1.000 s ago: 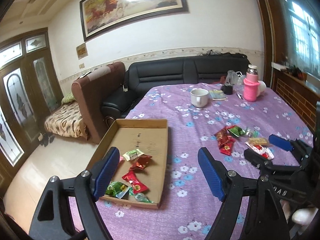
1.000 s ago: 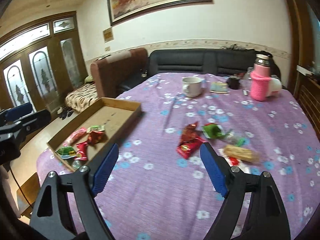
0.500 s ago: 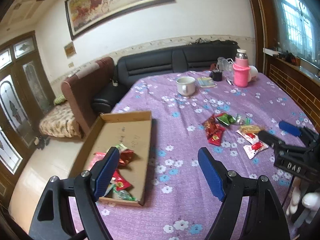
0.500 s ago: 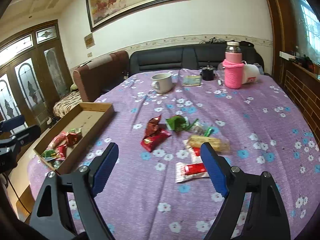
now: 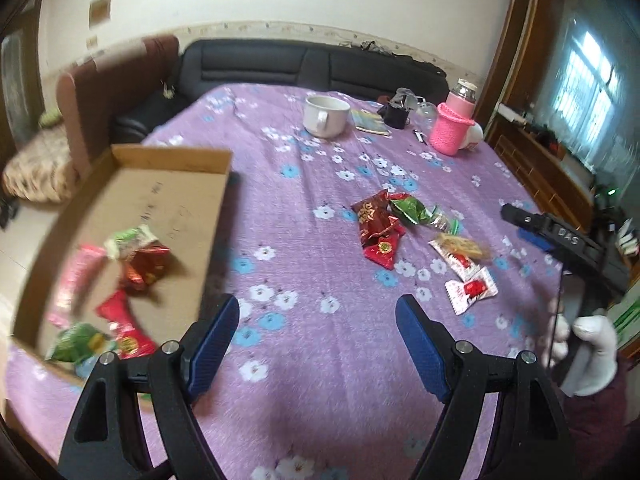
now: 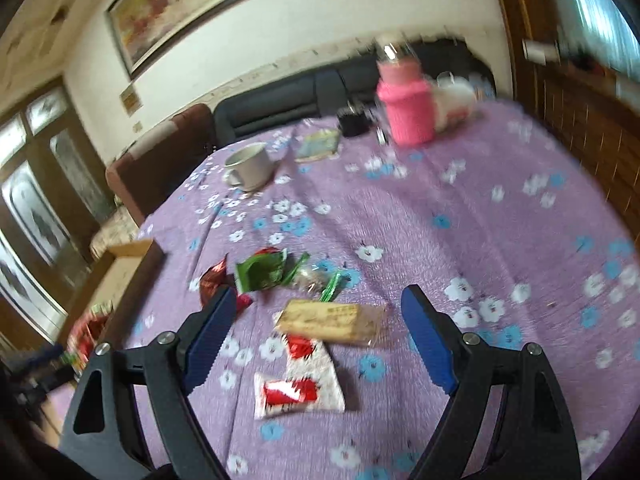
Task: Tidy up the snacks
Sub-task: 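Grasp the brown foil packet with the left gripper while the right grasps a red packet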
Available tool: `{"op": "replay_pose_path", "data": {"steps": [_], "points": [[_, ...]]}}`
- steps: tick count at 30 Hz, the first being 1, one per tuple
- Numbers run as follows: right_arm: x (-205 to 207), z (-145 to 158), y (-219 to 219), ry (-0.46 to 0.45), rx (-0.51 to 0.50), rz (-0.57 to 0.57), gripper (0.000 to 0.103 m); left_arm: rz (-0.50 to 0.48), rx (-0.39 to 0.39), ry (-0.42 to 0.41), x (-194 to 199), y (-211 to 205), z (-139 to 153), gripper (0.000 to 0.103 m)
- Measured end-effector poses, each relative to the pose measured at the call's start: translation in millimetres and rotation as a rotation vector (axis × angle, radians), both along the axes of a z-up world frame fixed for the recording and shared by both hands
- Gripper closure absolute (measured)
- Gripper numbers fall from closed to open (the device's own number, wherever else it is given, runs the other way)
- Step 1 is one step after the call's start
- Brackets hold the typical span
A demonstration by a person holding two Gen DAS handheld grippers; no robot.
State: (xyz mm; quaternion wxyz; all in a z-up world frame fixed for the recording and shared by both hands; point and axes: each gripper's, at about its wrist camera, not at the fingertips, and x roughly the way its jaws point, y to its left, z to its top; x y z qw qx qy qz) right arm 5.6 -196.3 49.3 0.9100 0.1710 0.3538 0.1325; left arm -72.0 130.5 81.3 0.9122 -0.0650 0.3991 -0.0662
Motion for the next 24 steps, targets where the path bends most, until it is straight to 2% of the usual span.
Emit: {"op": "replay_pose_path", "data": {"steps": [5, 8, 10, 13, 19, 20, 22, 23, 24], "points": [[19, -25, -5, 0.044, 0.083, 0.020, 0.018, -0.019, -0.045, 0.037, 36, -5, -12, 0.023], [22, -35, -5, 0.065, 0.064, 0.025, 0.018, -0.065, -0.062, 0.023, 62, -18, -14, 0.023], [22, -37, -8, 0.075, 0.057, 0.014, 0.018, -0.108, -0.060, 0.018, 84, -32, -16, 0.023], [21, -38, -15, 0.080, 0.101, 0.008, 0.018, -0.155, -0.045, 0.016, 117, -52, -23, 0.023], [19, -33, -16, 0.062, 0.103, 0.009, 0.018, -0.164, -0.032, 0.099, 168, -75, -54, 0.023], [20, -33, -15, 0.061, 0.103, 0.012, 0.018, -0.174, -0.026, 0.116, 172, -78, -59, 0.025], [21, -33, -14, 0.063, 0.102, 0.014, 0.018, -0.190, 0.000, 0.147, 173, -84, -68, 0.060], [21, -34, -14, 0.064, 0.104, 0.015, 0.018, -0.197, 0.003, 0.154, 171, -85, -70, 0.065], [21, -35, -14, 0.066, 0.105, 0.016, 0.018, -0.199, 0.001, 0.139, 168, -84, -69, 0.065]]}}
